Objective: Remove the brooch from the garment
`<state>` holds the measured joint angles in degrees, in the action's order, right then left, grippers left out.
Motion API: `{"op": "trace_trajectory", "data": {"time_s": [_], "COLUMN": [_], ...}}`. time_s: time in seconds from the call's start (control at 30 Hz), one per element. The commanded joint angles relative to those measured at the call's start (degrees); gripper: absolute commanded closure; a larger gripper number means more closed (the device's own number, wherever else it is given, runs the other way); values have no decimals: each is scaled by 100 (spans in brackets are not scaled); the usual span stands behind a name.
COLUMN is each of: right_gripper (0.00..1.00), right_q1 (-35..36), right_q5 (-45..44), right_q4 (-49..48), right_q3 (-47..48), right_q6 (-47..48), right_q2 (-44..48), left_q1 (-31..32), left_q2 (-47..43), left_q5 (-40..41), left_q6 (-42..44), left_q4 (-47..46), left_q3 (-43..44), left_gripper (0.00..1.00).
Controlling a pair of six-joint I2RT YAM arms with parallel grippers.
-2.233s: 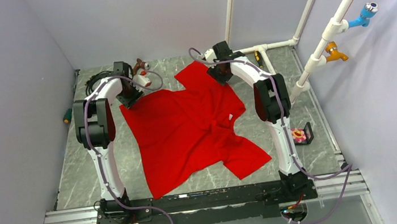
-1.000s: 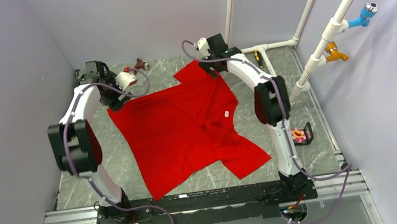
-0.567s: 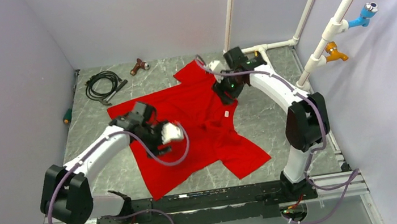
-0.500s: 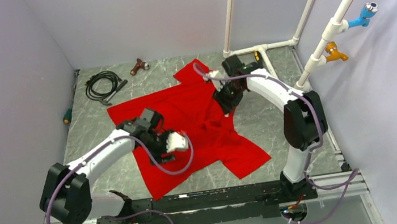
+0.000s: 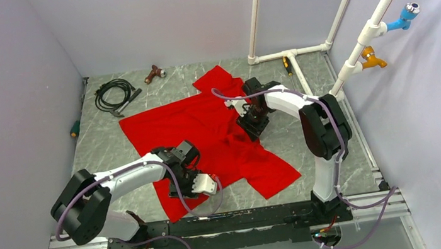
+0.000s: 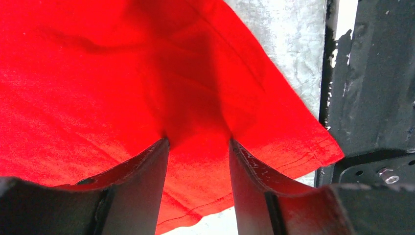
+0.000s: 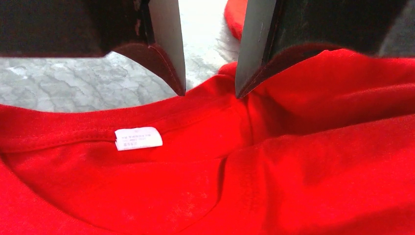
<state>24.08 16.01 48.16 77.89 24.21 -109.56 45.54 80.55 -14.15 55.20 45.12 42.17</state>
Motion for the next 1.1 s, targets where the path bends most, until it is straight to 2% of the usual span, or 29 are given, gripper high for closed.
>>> {"op": "trace_trajectory", "data": {"time_s": [0.0,0.27,0.53,0.8,1.07], "right_gripper": [56,57,57,57,56], "right_q1": [-16,-124,-780,-1139,-1342], "right_q5": [-513,-1313,-2030,-2409,-2609], "right_q4": [-325,-429,-349,-296,-280], "right_q3": [-218,-646,-415,-320,-559], "right_q6": [151,605,1161,1585,1936], "right_q2": [-188,-215,-324,-464,-201], "left_q1": [52,50,7,-33,-140], "left_q2": [14,-72,-294,-551,-1076], "left_q5": [386,557,929,835,756], "left_q6": [318,491,785,1012,1082], "left_q4": [174,328,266,757,1084], "left_q3": [-234,-376,-748,-847,-1142], "left_gripper": [47,48,48,47,46]}}
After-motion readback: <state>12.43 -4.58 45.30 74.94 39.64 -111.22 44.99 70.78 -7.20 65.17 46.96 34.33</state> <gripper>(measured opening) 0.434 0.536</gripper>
